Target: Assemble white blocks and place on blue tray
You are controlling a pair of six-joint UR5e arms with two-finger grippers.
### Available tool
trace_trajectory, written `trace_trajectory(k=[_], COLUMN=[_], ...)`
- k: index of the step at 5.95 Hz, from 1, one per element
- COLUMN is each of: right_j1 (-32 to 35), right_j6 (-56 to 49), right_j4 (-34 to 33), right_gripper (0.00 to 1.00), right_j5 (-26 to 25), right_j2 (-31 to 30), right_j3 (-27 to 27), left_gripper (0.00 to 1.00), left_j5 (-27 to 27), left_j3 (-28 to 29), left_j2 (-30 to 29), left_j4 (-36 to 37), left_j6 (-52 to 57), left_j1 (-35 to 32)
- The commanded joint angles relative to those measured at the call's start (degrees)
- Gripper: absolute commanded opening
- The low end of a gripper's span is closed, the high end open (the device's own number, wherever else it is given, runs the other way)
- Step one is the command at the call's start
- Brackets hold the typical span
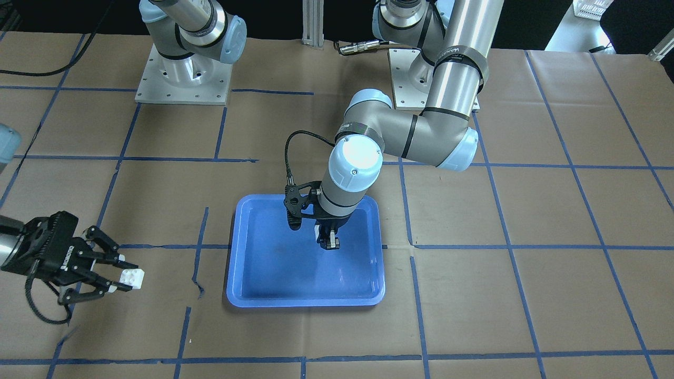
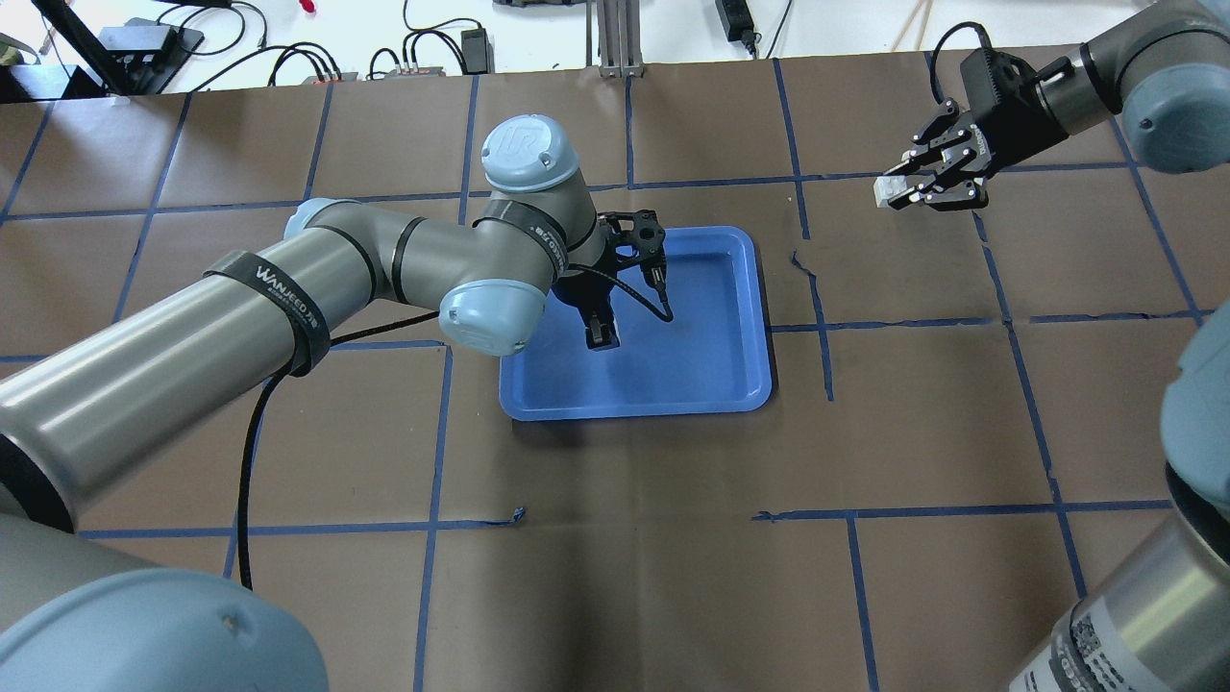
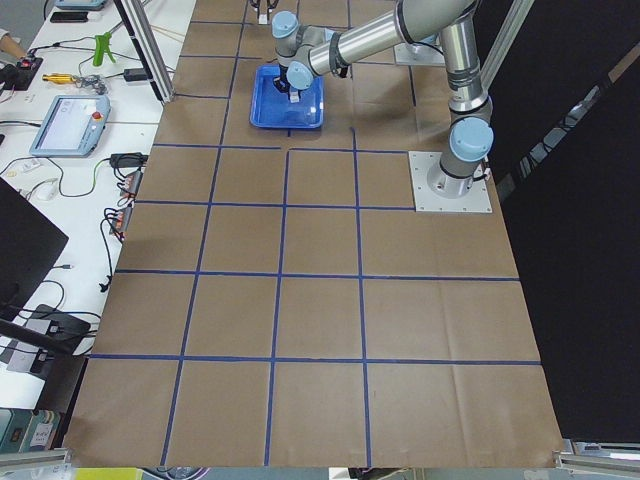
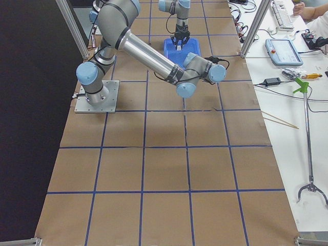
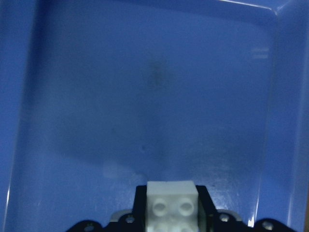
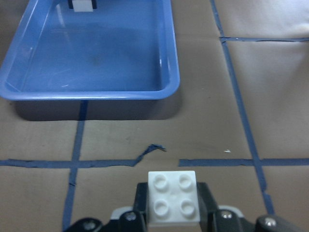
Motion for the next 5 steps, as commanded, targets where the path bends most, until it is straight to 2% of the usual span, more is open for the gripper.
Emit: trace_trajectory(k=[1, 2, 4, 5], right_j1=[0.01, 0.1, 0.1, 0.1], right_j6=[0.24, 0.24, 0.07, 0.07], right_j4=[-3.78, -3.7, -3.88, -3.96], right_gripper=[0.39, 0.39, 0.39, 0.39], right_j5=[0.41, -0.11, 0.94, 0.94], right_j2=[-7.95, -11.37, -12.29, -12.29], right_j3=[11.08, 13.29, 17.0, 17.18], left_gripper=[0.21, 0.24, 0.33, 0.65], left_j5=[0.03, -0.06, -0.58, -1.02], left_j3=[-0.85, -0.51, -0.59, -0.59], left_j2=[-0.45, -2.1, -3.35, -3.26], left_j4=[1.31, 1.66, 3.86, 3.86], left_j6=[0.01, 0.0, -0.43, -0.44], left_j1=[-0.01, -0.01, -0.1, -0.1])
